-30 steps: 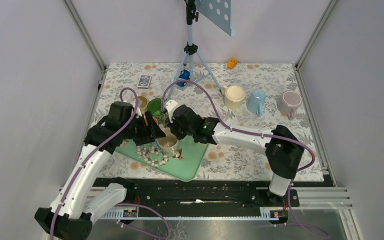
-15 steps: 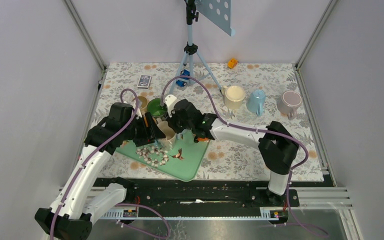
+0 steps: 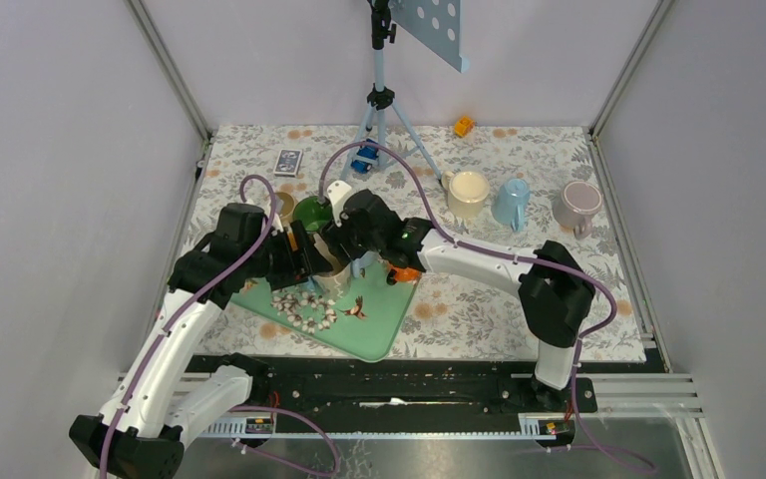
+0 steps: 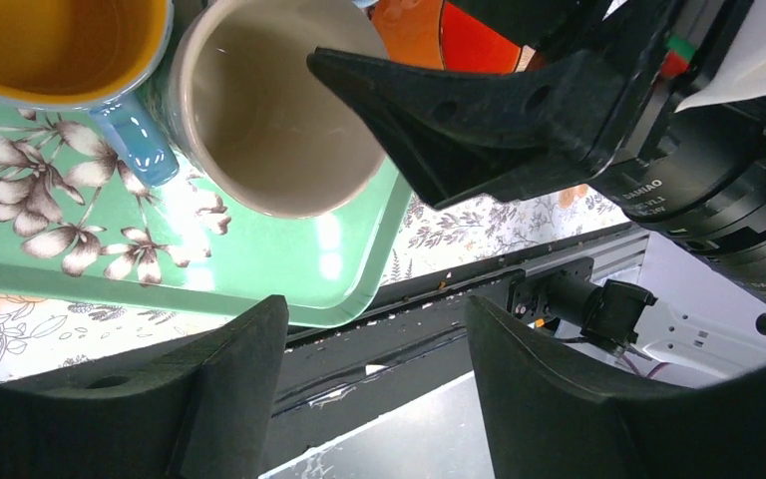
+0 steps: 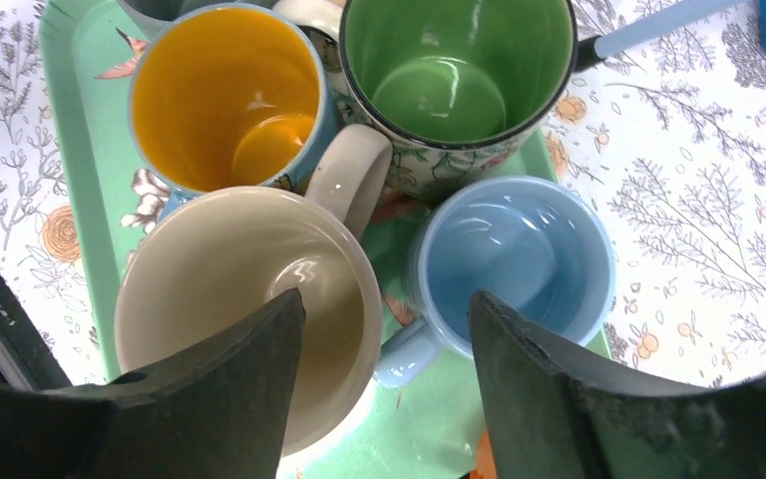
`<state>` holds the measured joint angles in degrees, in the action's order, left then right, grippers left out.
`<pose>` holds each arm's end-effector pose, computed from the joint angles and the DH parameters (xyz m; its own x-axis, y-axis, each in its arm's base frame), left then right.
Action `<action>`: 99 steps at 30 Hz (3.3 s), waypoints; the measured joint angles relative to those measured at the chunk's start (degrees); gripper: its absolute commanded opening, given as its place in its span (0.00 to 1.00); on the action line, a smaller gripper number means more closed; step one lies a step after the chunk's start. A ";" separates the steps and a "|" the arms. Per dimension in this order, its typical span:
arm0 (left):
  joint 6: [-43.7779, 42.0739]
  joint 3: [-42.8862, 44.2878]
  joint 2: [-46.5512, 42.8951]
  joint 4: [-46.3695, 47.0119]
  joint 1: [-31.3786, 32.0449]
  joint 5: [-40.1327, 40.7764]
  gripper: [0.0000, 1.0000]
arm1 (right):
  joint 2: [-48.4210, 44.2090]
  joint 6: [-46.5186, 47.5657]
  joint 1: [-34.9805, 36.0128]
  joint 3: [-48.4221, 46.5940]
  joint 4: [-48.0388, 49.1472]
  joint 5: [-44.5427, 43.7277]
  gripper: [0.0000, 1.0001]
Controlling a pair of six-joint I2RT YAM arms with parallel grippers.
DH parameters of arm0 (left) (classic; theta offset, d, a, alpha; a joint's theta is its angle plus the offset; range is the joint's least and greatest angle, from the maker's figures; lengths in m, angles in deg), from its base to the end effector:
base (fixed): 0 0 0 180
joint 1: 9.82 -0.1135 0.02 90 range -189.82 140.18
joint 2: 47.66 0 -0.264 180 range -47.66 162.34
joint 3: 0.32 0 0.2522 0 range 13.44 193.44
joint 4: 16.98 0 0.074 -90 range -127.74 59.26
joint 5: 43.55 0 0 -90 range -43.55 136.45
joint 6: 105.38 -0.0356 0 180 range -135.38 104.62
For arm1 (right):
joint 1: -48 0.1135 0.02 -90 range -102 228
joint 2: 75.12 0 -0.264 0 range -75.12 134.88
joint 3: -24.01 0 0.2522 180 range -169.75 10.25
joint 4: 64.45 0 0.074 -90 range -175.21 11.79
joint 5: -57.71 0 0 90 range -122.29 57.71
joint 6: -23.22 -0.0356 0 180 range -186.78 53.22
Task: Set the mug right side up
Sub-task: Place the cup on the tray, then turn over the cup at the center of the board.
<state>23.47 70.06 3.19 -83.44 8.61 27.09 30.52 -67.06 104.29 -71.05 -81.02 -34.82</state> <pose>0.1523 -0.0632 0.3239 -0.8616 -0.3367 -0.3799 -0.0352 0.7862 -0.6170 0.2436 0.3623 0.2714 -0.2572 -0.3767 -0.8899 -0.8080 0.5890 -0.0158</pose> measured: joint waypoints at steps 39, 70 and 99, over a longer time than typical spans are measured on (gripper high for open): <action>-0.11 6.40 14.16 25.97 23.47 7.28 0.99 | -31.01 -17.97 -20.74 24.00 -17.59 -14.60 1.00; -5.01 6.23 14.45 28.48 23.47 5.31 0.99 | -18.43 -7.39 -50.95 27.91 2.29 -2.38 1.00; -4.66 4.98 14.19 29.29 23.47 4.79 0.99 | -6.97 -11.67 -48.41 17.38 -5.40 -7.65 0.75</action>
<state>18.81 75.05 17.38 -54.16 32.09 31.88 23.55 -78.73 55.88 -53.67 -86.42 -42.47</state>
